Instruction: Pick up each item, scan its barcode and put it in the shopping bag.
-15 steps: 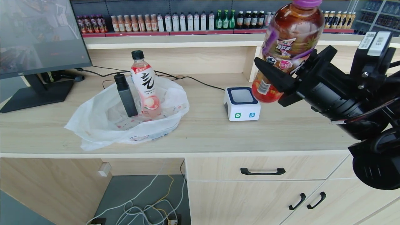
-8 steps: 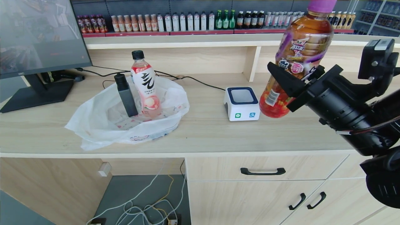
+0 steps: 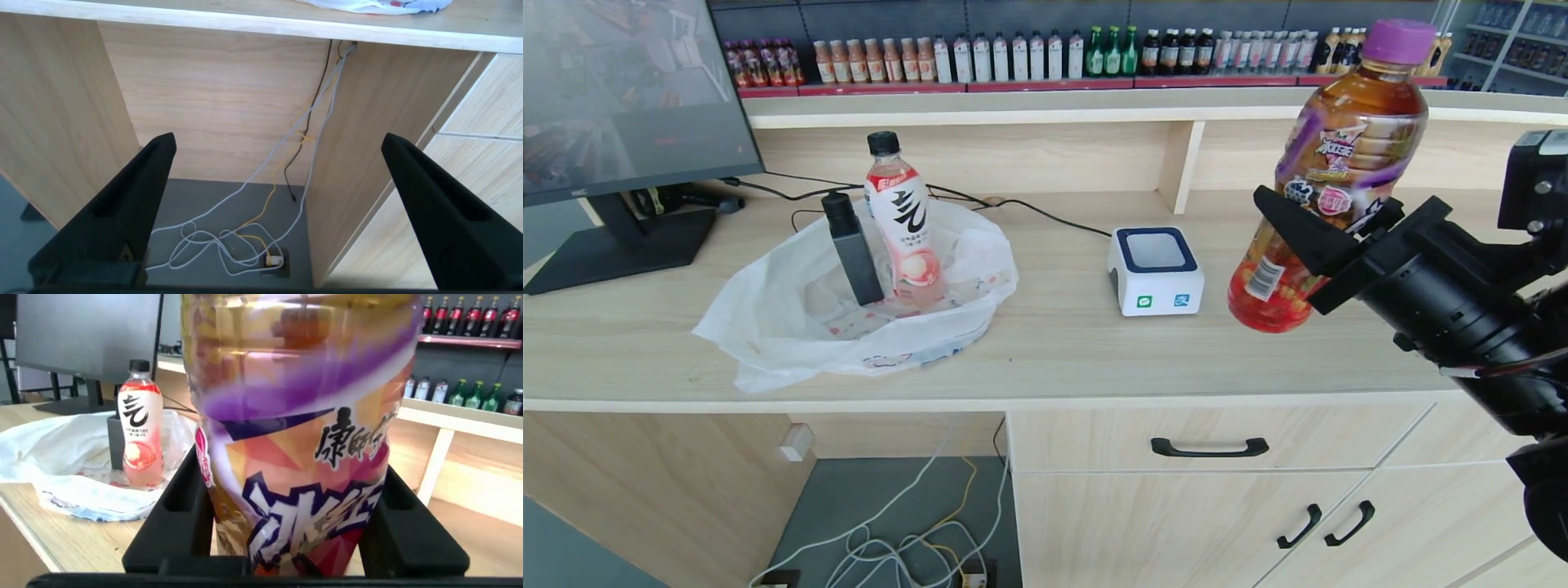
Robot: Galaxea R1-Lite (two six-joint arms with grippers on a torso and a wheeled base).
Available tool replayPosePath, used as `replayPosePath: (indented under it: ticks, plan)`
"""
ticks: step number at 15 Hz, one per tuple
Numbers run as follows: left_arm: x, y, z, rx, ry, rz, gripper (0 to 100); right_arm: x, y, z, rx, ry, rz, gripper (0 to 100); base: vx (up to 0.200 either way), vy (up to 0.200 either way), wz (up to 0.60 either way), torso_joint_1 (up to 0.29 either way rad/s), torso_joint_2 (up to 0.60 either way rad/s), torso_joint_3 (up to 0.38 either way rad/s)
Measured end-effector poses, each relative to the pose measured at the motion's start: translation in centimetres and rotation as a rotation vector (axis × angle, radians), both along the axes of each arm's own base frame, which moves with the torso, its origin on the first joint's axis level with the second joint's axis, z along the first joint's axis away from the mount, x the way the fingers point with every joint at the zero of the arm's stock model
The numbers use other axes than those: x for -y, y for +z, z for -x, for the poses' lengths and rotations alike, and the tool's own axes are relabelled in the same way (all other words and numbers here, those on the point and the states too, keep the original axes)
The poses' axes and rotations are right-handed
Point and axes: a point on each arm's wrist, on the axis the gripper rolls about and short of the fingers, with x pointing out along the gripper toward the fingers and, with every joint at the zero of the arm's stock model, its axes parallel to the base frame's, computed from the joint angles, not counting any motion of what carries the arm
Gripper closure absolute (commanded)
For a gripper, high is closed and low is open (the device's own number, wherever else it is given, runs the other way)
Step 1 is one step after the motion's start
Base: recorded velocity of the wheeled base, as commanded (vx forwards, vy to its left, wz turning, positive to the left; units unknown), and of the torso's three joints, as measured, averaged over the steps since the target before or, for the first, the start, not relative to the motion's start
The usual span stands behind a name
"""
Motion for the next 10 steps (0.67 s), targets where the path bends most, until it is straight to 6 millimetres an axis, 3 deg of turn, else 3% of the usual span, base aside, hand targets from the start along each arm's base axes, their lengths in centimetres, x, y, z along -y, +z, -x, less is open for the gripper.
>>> replayPosePath:
  ticks: [10]
  plan:
    - [0.00, 0.00, 0.00, 0.000, 0.000, 0.000, 0, 0.54, -0.70, -0.60, -0.048, -0.046, -0.029, 100, 0.000, 0.000, 0.00, 0.000, 0.00, 0.000]
